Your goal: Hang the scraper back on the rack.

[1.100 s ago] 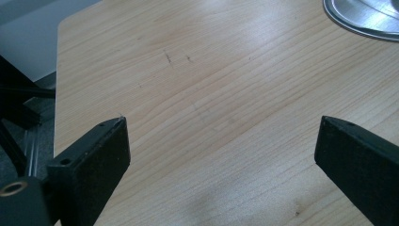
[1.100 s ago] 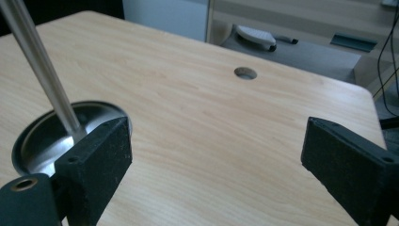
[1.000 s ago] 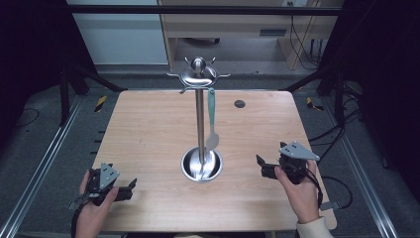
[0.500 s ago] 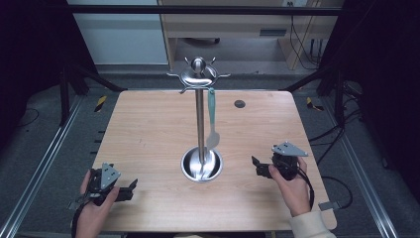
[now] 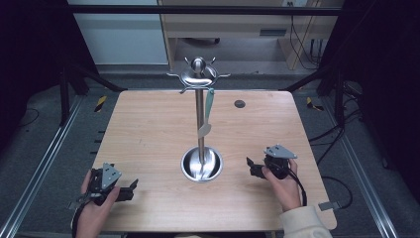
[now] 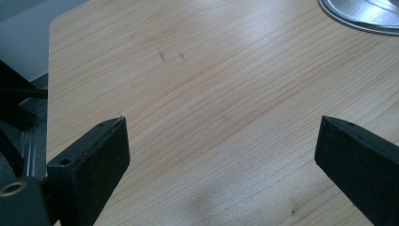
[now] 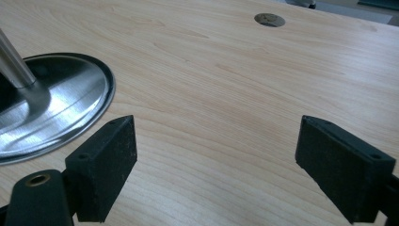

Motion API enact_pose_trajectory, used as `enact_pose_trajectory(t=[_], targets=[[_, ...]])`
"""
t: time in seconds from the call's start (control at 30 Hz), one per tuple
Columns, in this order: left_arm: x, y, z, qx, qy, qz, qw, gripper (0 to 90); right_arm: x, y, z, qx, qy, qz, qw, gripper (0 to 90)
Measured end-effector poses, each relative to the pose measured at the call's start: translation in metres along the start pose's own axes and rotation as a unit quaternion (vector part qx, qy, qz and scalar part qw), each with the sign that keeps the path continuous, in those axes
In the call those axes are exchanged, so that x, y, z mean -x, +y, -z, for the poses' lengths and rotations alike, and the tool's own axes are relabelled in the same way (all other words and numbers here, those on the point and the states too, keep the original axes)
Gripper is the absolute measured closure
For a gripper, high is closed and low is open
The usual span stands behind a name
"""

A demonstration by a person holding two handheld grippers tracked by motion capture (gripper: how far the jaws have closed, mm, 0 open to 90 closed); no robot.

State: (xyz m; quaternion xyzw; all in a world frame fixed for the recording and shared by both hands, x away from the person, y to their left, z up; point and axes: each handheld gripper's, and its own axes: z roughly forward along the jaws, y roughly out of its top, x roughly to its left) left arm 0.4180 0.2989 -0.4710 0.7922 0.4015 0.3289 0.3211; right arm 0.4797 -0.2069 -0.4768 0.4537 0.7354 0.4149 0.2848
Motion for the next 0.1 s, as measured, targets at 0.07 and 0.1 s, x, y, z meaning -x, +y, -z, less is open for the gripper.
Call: enact_pose_trajectory(t=[0.07, 0.1], targets=[[-0.0001, 0.0005, -0.0004, -0.002, -0.001, -0.003, 1.0000, 3.4, 0.0006, -0.0017, 0.0018, -0.002, -0.002, -0.001, 1.0000, 12.8], [-0.0002, 0.0007, -0.0006, -0.002, -0.002, -0.004, 1.0000, 3.4, 0.0013, -0.0024, 0.0028, -0.003, -0.005, 0.001, 1.0000, 12.7]])
